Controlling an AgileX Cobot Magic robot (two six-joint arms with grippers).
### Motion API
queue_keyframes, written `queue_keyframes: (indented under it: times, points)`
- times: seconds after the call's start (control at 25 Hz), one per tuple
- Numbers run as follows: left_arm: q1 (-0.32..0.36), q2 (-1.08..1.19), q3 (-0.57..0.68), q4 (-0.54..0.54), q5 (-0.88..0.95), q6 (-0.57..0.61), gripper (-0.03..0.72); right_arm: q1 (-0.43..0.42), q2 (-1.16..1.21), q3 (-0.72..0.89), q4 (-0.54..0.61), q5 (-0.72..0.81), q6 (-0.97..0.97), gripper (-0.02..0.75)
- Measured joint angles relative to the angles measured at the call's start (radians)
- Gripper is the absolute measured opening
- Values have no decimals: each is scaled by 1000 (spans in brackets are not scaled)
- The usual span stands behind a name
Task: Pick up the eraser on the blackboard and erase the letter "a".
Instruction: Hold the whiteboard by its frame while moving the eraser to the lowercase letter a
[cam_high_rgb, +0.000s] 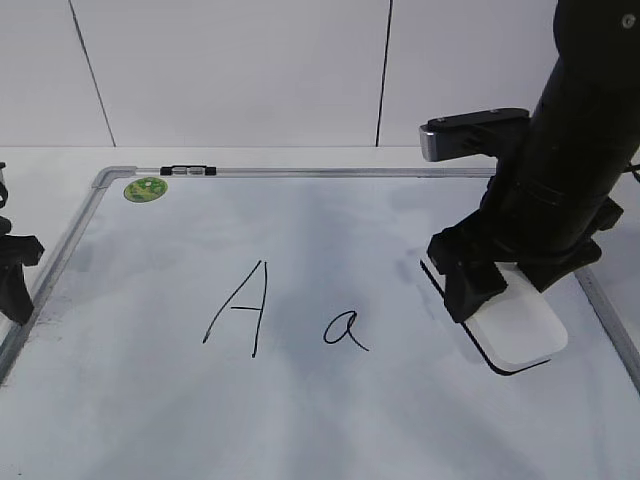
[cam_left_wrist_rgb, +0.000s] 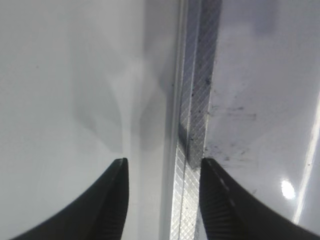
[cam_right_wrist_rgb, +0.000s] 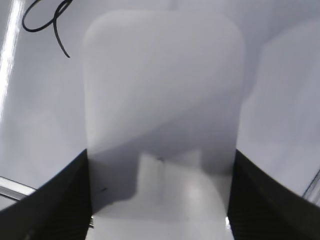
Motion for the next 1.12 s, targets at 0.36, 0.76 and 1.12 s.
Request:
queue_keyframes:
  times: [0.36, 0.76, 1.12]
  points:
    - [0, 37, -7, 4, 7, 2, 291, 0, 0, 0, 0, 0, 0, 561]
    - [-2, 37, -7, -8, 7, 2, 130, 0, 0, 0, 0, -2, 0, 561]
    - [-2, 37, -7, -17, 9, 6, 51, 0, 1, 0, -8, -2, 0, 561]
